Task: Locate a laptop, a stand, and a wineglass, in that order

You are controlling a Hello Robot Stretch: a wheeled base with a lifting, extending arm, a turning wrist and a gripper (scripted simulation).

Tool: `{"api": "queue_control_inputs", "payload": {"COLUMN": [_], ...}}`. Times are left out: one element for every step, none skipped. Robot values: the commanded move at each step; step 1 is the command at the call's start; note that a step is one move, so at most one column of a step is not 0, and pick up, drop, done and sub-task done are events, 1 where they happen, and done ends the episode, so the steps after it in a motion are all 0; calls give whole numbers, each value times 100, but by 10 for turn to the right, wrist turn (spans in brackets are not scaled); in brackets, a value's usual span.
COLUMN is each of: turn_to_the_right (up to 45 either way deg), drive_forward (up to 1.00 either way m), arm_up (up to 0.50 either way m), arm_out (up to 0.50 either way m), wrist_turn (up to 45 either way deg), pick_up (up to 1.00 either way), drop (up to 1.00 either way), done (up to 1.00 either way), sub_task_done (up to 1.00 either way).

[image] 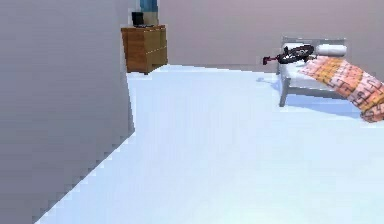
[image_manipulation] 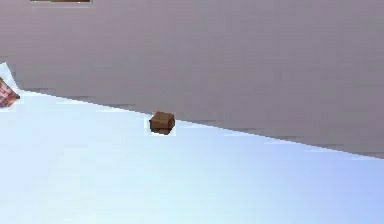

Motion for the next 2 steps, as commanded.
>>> {"api": "queue_control_inputs", "payload": {"turn_to_the_right": [0,-30], "drive_forward": [100,0], "arm_up": [0,0], "arm_out": [0,0], "wrist_turn": [0,0], "pick_up": [0,0], "drop": [0,0], "done": [0,0], "sub_task_done": [0,0]}}
